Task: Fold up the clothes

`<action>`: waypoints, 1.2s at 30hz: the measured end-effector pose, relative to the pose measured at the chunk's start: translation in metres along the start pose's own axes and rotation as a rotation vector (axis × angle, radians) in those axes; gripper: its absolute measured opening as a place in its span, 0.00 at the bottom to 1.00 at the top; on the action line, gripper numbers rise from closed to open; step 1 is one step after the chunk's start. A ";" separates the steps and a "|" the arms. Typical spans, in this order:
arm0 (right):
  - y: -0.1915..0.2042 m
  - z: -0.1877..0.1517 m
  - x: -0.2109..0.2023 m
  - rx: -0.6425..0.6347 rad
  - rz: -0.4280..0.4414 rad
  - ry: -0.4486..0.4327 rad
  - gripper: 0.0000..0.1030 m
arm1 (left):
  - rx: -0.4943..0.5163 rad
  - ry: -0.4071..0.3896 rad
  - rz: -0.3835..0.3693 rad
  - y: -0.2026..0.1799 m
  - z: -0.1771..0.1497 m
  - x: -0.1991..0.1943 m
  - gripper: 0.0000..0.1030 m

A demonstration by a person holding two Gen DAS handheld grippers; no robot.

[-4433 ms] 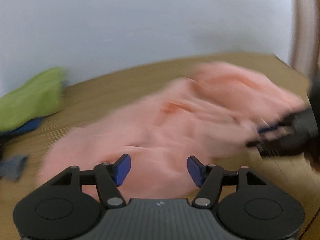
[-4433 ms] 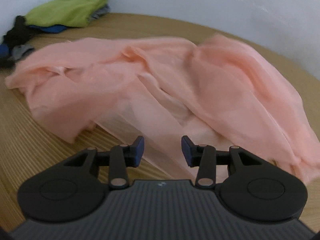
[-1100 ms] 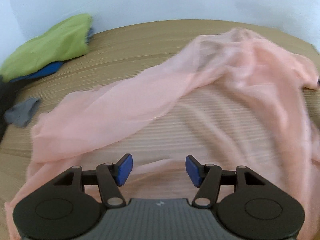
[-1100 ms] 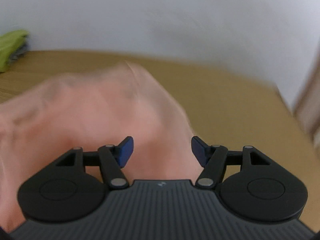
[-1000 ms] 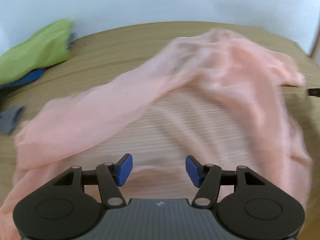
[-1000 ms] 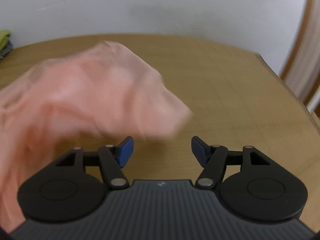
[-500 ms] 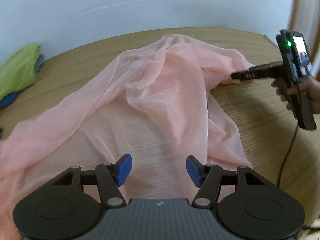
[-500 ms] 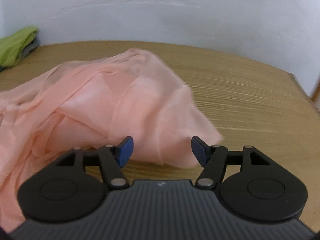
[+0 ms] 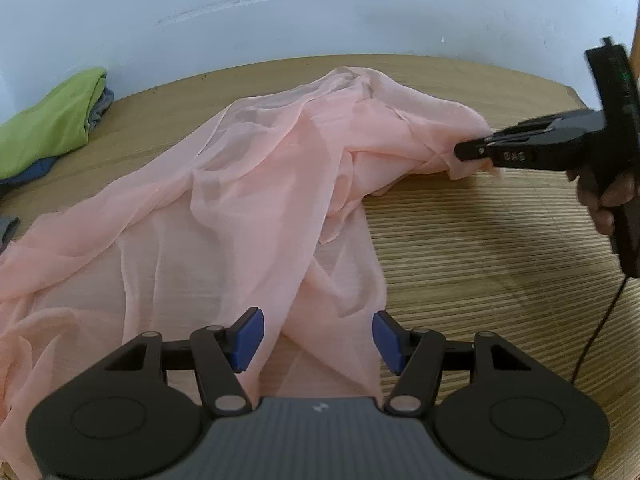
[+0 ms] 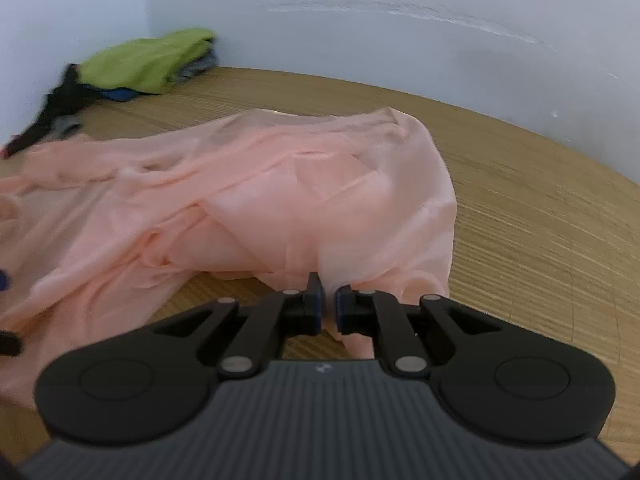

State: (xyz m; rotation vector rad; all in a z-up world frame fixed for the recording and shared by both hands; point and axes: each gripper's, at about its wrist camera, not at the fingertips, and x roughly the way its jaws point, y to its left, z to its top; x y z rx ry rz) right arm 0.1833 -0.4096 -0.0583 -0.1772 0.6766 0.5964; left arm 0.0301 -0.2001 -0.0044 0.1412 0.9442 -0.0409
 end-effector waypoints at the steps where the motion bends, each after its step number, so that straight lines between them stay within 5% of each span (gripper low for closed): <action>1: -0.003 0.000 -0.003 0.000 0.012 -0.005 0.09 | 0.001 0.004 0.008 -0.002 0.001 0.002 0.61; 4: -0.027 0.019 -0.009 0.049 0.051 -0.051 0.07 | -0.007 0.017 0.032 -0.005 0.005 0.006 0.61; 6: -0.052 0.042 -0.018 0.071 -0.027 -0.135 0.07 | -0.016 0.028 0.047 -0.008 0.005 0.009 0.61; 9: -0.119 0.077 -0.033 0.253 -0.333 -0.223 0.07 | -0.023 0.047 0.054 -0.008 0.003 0.011 0.61; 13: -0.211 0.123 -0.053 0.515 -0.764 -0.329 0.22 | -0.020 0.057 0.046 -0.008 -0.002 0.011 0.61; 14: -0.223 0.121 -0.057 0.574 -0.771 -0.317 0.28 | -0.019 0.060 0.045 -0.008 -0.003 0.011 0.61; 15: -0.225 0.113 -0.061 0.610 -0.727 -0.316 0.30 | -0.021 0.061 0.043 -0.007 -0.003 0.012 0.61; 17: -0.210 0.089 -0.057 0.610 -0.583 -0.253 0.57 | -0.025 0.063 0.043 -0.005 -0.001 0.014 0.61; 19: -0.186 0.062 -0.046 0.577 -0.419 -0.152 0.71 | -0.027 0.065 0.046 -0.004 0.000 0.017 0.61; 23: -0.102 0.010 -0.014 0.319 -0.148 0.014 0.69 | -0.019 0.064 0.050 -0.001 0.001 0.015 0.61; 27: -0.023 -0.031 0.015 0.015 -0.067 0.102 0.69 | -0.021 0.075 0.072 -0.004 -0.001 0.016 0.61; 30: 0.009 -0.030 0.027 -0.088 -0.071 0.035 0.72 | -0.033 0.085 0.086 0.000 -0.006 0.013 0.61; 36: 0.006 -0.009 0.064 0.045 -0.042 -0.021 0.74 | -0.049 0.090 0.116 0.004 -0.016 0.004 0.61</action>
